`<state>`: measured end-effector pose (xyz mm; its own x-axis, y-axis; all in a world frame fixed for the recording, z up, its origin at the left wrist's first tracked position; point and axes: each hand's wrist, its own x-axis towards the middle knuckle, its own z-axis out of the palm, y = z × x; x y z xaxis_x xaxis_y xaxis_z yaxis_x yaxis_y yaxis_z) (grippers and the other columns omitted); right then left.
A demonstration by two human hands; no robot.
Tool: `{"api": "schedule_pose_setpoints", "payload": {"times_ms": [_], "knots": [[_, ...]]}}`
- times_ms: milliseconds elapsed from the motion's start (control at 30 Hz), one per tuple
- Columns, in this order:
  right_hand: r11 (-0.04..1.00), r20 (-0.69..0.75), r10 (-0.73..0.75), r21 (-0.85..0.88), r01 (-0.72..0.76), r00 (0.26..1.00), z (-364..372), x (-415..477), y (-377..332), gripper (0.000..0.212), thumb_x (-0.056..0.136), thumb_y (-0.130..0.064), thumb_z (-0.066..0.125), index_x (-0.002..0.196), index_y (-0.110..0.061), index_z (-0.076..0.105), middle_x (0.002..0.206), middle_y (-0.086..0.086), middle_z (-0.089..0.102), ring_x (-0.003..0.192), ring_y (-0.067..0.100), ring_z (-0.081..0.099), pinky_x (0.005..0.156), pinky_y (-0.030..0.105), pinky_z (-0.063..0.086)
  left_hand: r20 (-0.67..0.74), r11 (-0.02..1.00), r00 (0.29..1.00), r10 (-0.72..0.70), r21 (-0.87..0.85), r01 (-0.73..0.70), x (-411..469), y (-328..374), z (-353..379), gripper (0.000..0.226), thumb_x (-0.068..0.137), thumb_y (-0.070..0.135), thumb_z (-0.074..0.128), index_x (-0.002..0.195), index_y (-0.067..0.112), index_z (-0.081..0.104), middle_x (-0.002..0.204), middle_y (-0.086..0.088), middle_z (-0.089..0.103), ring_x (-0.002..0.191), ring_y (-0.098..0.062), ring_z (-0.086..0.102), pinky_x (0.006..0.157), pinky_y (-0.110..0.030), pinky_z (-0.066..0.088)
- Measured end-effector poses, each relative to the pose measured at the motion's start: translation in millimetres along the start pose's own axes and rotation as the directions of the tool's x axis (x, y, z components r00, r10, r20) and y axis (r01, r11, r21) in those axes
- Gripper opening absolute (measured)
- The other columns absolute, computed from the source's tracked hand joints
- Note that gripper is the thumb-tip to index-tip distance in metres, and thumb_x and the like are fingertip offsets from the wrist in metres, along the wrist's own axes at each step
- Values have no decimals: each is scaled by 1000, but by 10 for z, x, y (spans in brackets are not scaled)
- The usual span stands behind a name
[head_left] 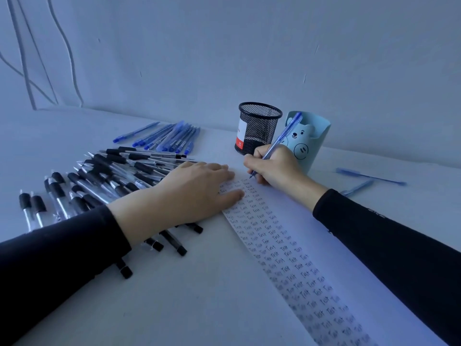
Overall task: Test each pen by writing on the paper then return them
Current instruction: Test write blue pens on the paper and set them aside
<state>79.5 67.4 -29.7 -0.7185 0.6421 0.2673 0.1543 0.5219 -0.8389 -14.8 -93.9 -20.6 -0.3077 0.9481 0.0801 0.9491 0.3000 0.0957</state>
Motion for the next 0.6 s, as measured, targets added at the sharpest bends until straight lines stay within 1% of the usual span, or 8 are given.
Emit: {"api": "schedule_pose_setpoints", "payload": {"times_ms": [200,333,433,600], "knots": [[1000,-5,-27,14,27,1000,20,48,59,50,84,-12,64,40,-19,42,40,-2,51,58,19,57,46,23,42,1,1000,1000,1,-7,-1,-5,0,-1,62,94,64,30,148,35,33,158,14,25,142,-8,28,114,-28,17],[999,0,-35,23,35,999,27,65,73,49,85,-13,64,41,-18,43,40,-2,50,56,18,57,47,23,43,-2,1000,1000,5,-10,-5,-4,-3,-4,61,94,64,30,147,35,33,157,14,26,142,-8,28,115,-28,16],[998,6,-50,25,50,999,28,63,68,47,85,-12,65,43,-18,42,40,-1,50,59,17,60,47,21,43,-14,1000,1000,11,-2,-12,-3,-7,4,60,94,65,29,146,36,34,157,14,28,141,-9,30,113,-26,17],[996,10,-91,-21,91,996,19,65,52,47,83,-12,65,42,-18,42,40,-3,50,56,22,57,48,23,43,-17,1000,1000,10,-6,-10,-2,-12,8,61,93,66,30,146,36,35,157,14,26,142,-8,28,113,-25,16]]}}
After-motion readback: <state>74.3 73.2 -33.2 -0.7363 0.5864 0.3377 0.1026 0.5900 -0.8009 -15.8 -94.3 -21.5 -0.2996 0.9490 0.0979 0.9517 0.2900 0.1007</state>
